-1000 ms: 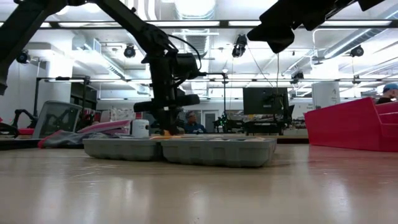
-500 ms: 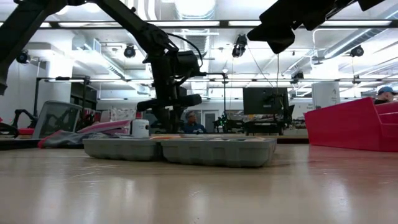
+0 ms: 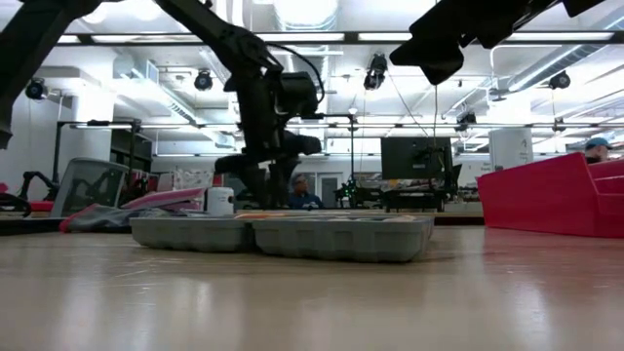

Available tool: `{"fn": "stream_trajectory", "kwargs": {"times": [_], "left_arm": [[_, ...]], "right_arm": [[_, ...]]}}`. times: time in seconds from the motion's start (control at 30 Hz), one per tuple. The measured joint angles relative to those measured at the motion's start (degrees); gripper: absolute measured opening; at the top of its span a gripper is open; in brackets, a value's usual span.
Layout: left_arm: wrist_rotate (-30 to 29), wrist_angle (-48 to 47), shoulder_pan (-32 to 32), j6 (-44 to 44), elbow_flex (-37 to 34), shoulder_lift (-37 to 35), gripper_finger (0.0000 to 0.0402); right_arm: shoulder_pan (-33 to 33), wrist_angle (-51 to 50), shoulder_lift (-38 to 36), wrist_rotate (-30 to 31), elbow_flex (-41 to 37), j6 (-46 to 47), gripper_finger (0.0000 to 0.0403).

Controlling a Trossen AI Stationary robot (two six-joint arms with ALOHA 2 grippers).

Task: Prefit tool cases
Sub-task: Remove the electrical tape from the pre-fit tool case

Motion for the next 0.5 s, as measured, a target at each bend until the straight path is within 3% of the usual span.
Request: {"fn": "stream_trajectory", "kwargs": {"times": [0.27, 0.5], "left_arm": [[0.3, -8.3, -6.7, -2.9, 3.1, -0.2, 0.0149], [3.5, -11.1, -13.1, -3.0, 8.0, -0.3, 0.0165]], "right_arm": [[0.0, -0.1, 0.0, 0.0, 0.0, -0.6, 0.0172], [0.0, -0.7, 0.0, 0.0, 0.0, -1.1, 0.0172]]}}
